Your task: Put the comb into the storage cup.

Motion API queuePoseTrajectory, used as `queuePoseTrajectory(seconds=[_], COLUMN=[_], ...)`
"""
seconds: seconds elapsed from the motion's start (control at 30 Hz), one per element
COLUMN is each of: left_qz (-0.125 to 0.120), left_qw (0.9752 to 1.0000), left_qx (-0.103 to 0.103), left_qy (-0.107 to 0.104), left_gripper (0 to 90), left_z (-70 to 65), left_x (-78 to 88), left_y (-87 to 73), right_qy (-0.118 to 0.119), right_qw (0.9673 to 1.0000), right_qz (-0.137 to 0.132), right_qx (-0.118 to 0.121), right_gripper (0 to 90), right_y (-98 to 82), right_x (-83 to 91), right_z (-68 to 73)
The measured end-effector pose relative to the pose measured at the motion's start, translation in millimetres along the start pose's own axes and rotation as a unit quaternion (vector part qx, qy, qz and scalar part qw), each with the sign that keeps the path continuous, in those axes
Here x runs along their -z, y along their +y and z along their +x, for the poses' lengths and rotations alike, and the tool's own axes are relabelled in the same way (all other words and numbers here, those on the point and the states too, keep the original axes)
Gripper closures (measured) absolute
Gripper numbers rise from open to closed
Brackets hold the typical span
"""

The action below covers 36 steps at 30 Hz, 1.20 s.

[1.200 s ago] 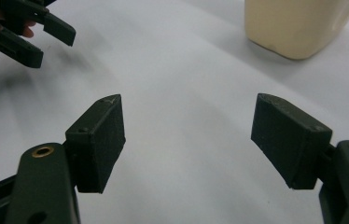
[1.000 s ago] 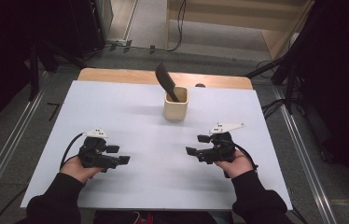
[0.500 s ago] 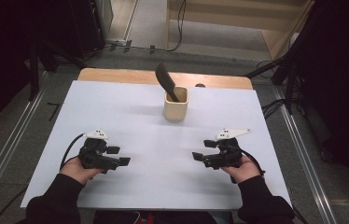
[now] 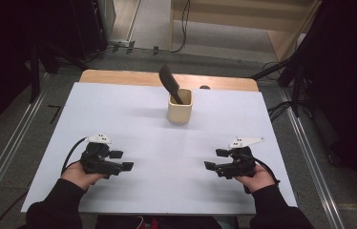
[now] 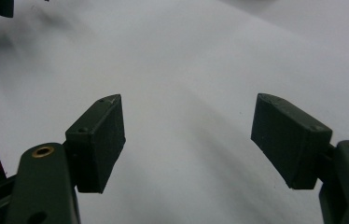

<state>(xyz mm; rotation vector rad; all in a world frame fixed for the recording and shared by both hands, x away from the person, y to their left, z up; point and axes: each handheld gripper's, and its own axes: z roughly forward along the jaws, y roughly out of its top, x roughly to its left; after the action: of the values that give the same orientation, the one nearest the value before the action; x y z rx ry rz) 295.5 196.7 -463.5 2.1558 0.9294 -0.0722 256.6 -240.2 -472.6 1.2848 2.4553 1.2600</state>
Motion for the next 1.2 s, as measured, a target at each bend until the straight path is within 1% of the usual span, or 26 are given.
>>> queuePoseTrajectory(seconds=[0.17, 0.63, 0.77, 0.87, 1.0, 1.2], left_qz=[-0.001, 0.001, 0.001, 0.001, 0.005, 0.004], left_qw=[1.0000, 1.0000, 1.0000, 1.0000, 0.9999, 1.0000], left_qx=[-0.001, -0.004, -0.003, -0.004, -0.006, -0.004], left_qy=[-0.001, -0.004, -0.005, -0.007, -0.007, -0.007], left_gripper=[28.4, 28.4, 28.4, 28.4, 28.4, 28.4], left_z=[-0.5, -1.7, -1.3, -1.0, -0.7, -0.6], left_x=[0.3, 0.8, 0.8, -0.4, -1.2, -1.5], left_y=[-0.7, -2.9, -3.0, -3.1, -2.8, -2.9], right_qy=[0.001, -0.013, -0.016, -0.022, -0.021, -0.019], right_qw=[1.0000, 0.9998, 0.9997, 0.9994, 0.9995, 0.9996], right_qz=[-0.002, 0.003, 0.005, 0.007, 0.011, 0.016], right_qx=[-0.005, -0.017, -0.019, -0.025, -0.022, -0.016], right_gripper=[24.2, 24.2, 24.2, 24.2, 24.2, 24.2], right_y=[-4.5, -16.7, -19.0, -20.1, -20.3, -20.4], right_x=[5.2, 17.6, 18.7, 18.6, 16.3, 14.7], right_z=[-2.0, -13.5, -16.6, -18.9, -18.5, -18.0])
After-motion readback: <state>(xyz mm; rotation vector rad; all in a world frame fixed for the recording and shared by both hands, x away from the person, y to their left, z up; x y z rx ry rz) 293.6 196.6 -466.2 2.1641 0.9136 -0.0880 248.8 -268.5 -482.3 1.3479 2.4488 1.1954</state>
